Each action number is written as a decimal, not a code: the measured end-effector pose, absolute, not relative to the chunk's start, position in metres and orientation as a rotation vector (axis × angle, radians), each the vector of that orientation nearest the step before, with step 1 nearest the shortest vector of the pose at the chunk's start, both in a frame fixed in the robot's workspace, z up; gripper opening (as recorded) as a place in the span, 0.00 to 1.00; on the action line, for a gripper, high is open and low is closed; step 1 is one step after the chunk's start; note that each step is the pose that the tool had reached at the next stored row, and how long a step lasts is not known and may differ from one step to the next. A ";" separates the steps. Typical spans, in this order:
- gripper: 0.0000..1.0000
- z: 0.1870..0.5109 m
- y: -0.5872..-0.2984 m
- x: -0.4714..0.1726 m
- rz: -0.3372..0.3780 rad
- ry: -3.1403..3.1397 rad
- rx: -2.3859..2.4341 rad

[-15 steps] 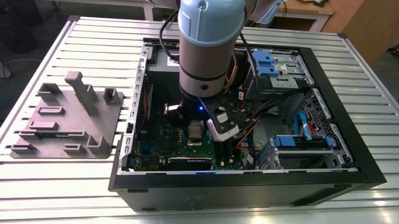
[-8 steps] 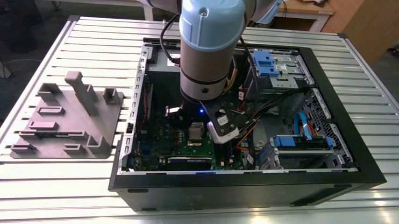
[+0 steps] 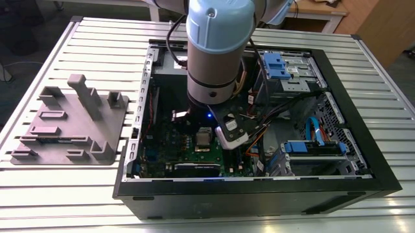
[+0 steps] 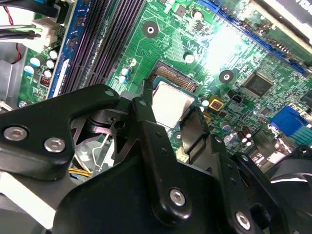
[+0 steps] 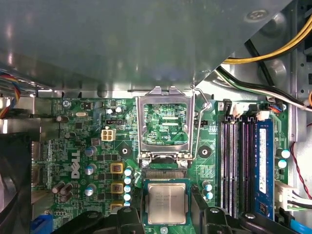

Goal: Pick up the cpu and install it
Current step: 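Place the cpu into insertion slot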

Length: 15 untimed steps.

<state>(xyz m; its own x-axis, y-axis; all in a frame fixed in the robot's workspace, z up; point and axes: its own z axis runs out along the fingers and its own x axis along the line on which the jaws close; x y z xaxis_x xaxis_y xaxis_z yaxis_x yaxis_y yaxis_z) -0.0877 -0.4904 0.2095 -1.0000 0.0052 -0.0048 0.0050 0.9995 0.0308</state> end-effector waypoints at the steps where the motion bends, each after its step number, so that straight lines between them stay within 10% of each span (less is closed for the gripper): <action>1: 0.47 0.209 -0.490 -0.088 0.048 3.136 0.007; 15: 0.47 0.203 -0.491 -0.090 0.045 3.134 -0.030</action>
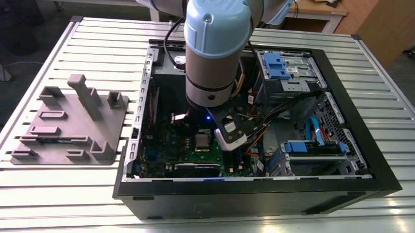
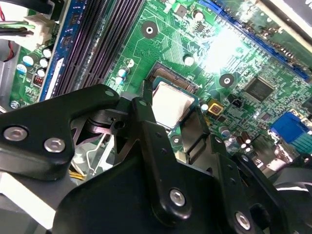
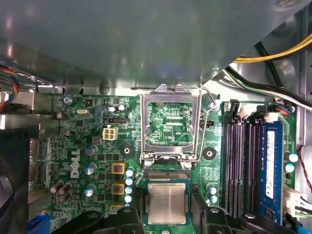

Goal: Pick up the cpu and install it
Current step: 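Place the cpu into insertion slot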

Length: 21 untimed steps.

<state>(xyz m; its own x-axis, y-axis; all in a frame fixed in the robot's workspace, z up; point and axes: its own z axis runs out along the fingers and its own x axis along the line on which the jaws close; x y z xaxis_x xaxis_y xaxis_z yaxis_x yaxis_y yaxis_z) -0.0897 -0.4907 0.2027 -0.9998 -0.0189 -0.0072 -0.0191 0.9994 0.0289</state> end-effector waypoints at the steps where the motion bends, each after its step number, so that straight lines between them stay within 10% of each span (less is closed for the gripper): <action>1: 0.47 0.202 -0.491 -0.090 0.044 3.134 -0.030; 21: 0.47 0.193 -0.489 -0.089 0.015 3.135 -0.030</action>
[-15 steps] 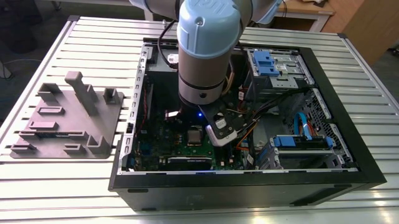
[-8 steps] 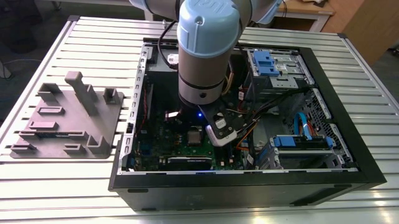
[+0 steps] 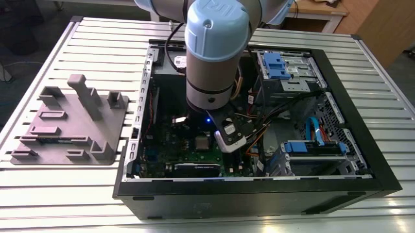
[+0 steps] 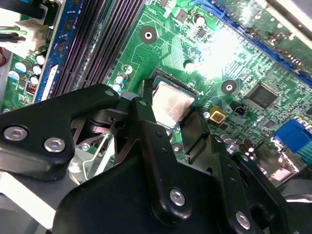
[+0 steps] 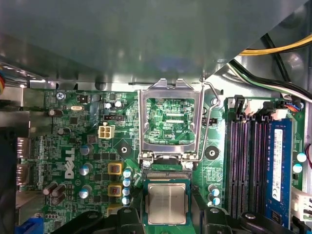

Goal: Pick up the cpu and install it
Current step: 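Place the cpu into insertion slot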

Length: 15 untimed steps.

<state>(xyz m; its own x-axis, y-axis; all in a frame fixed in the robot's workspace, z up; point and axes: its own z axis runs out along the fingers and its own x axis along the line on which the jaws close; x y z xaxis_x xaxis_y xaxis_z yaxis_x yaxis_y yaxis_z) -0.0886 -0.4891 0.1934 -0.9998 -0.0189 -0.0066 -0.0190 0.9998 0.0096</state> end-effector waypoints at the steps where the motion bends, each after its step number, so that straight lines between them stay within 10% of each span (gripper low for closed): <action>1: 0.47 0.193 -0.489 -0.089 0.015 3.135 -0.030; 15: 0.47 0.190 -0.489 -0.088 0.015 3.135 -0.021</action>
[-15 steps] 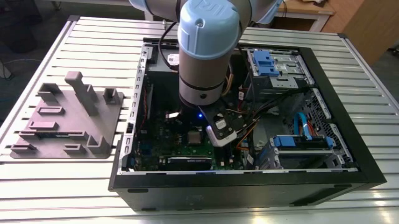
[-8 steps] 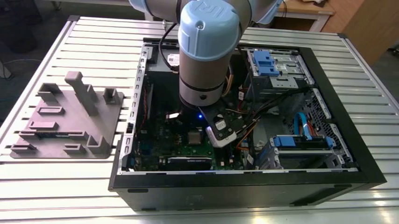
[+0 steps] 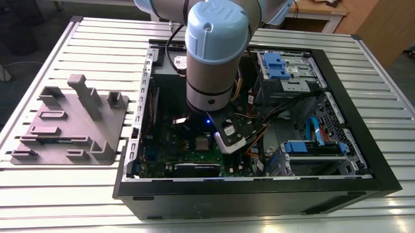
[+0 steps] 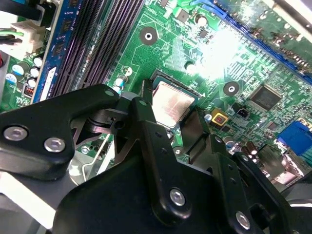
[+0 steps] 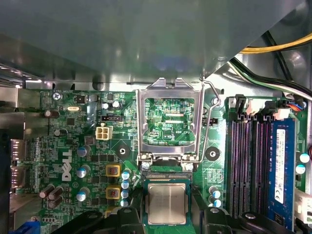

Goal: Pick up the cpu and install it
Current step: 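Place the cpu into insertion slot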

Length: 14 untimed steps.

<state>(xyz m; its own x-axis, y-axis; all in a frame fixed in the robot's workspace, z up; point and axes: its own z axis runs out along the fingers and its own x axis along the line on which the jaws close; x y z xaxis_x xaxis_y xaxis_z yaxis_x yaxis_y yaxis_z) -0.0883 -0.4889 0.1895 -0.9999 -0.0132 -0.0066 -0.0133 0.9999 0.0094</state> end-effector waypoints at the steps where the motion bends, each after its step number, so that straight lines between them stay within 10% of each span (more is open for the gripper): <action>1: 0.47 0.190 -0.489 -0.088 0.015 3.135 -0.021; 14: 0.47 0.187 -0.488 -0.088 0.015 3.135 -0.018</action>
<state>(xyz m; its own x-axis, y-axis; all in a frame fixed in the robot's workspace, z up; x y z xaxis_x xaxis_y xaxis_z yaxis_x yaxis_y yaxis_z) -0.0883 -0.4881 0.1872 -0.9999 -0.0118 -0.0067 -0.0118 0.9999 0.0095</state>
